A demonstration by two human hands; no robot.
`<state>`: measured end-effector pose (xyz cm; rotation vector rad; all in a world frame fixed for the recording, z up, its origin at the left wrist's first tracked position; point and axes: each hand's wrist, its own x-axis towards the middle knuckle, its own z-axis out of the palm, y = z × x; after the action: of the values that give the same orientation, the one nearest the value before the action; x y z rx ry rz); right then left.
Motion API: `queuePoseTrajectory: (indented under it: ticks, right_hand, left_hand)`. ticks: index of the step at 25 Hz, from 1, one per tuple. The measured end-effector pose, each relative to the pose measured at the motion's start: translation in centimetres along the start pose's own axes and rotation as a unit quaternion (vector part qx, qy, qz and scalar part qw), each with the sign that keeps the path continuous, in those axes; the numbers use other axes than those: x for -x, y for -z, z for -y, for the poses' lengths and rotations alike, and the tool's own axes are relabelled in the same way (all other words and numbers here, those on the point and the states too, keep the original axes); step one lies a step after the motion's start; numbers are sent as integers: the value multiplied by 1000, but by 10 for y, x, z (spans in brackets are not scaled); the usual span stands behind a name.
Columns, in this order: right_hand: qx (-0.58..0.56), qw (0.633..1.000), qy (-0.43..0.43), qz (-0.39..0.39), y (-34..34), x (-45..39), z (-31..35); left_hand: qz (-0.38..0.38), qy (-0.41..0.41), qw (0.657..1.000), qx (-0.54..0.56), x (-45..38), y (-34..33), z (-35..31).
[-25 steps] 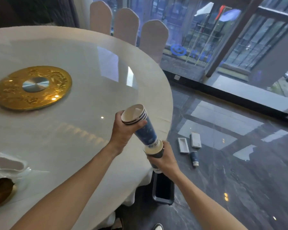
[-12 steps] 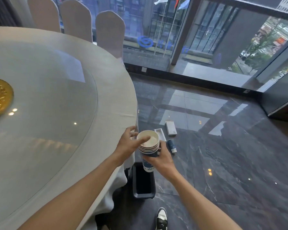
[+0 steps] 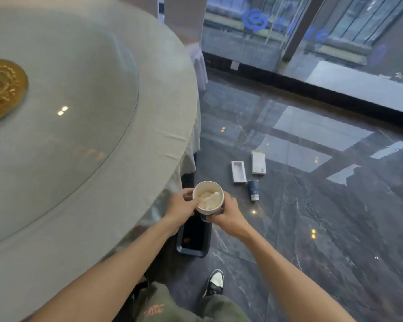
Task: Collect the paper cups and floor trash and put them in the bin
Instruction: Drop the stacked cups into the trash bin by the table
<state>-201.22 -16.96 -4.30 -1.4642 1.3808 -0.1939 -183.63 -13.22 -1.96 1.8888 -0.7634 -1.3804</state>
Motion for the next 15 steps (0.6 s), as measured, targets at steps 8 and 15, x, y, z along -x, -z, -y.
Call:
queuePoseTrajectory:
  ticks: [8,15]
  right_hand:
    - [-51,987,-105,110,-45,-45,-90]
    - [-14,986,-144,87,-152,-131,-227]
  left_hand:
    - [-78,131,988,-10,-46,-50,144]
    - [-35,211,976,-49,-134,-76,273]
